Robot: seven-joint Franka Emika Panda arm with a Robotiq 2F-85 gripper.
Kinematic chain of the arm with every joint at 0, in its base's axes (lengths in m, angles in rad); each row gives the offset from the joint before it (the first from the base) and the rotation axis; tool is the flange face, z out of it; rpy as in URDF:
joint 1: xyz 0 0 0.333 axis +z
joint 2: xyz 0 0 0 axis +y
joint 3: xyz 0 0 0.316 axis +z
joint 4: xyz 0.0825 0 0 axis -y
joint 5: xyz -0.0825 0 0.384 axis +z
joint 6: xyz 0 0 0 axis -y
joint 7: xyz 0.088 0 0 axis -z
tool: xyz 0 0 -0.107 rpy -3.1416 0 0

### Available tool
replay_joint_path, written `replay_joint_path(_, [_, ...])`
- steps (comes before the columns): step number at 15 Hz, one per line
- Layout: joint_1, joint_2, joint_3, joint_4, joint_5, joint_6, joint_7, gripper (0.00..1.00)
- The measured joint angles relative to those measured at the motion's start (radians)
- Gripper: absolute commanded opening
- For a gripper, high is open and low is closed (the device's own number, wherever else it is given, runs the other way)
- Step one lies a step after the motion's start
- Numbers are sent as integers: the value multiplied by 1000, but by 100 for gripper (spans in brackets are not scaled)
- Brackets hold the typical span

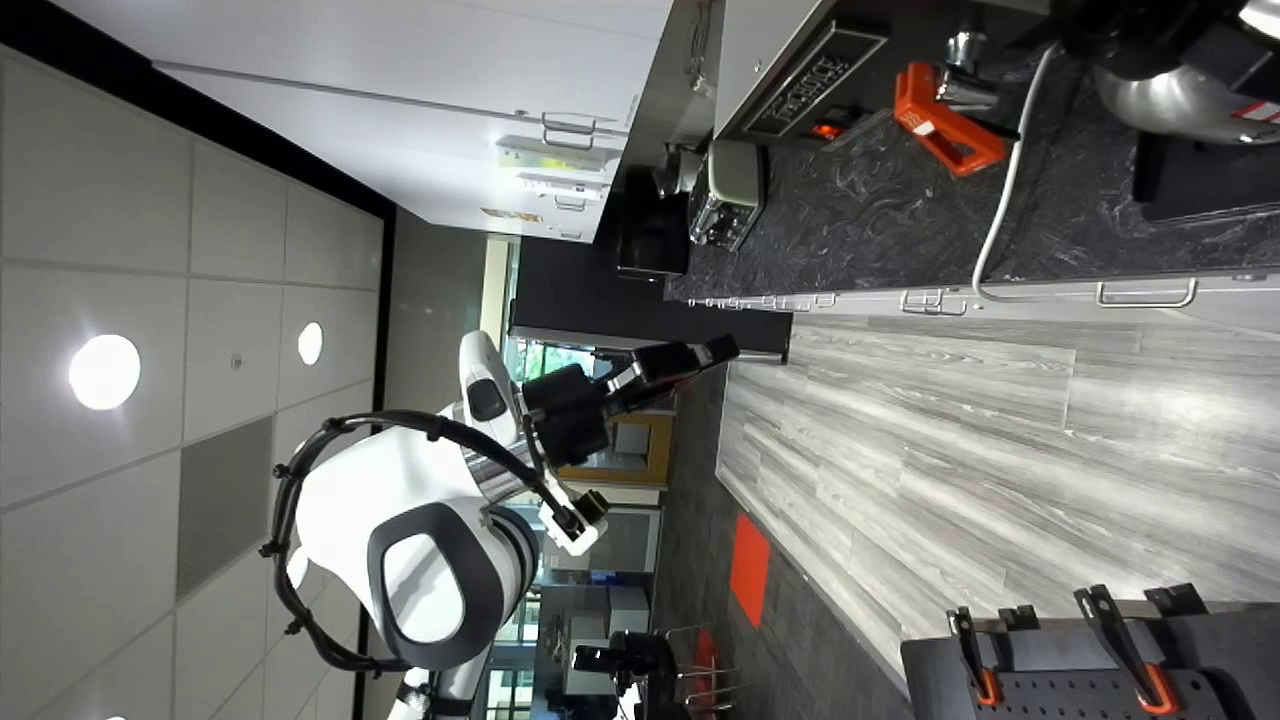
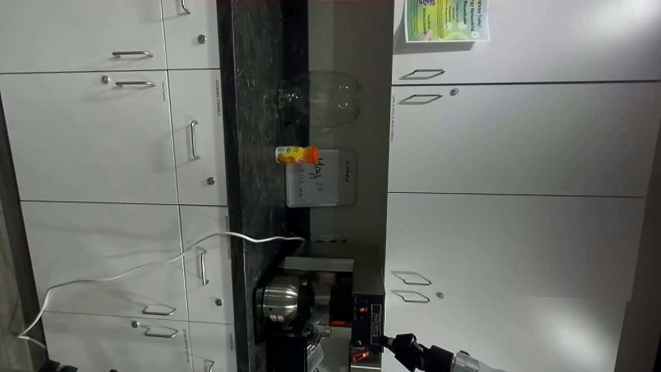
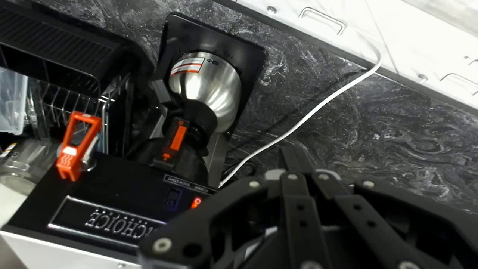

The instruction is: Turn off the coffeemaker

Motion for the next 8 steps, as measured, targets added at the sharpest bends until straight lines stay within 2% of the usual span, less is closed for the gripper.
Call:
replay_joint_path(3, [-42,56,-8,6,-4,63,0,1])
replay_joint_path(8, [-49,78,-7,13,-2,70,0,0])
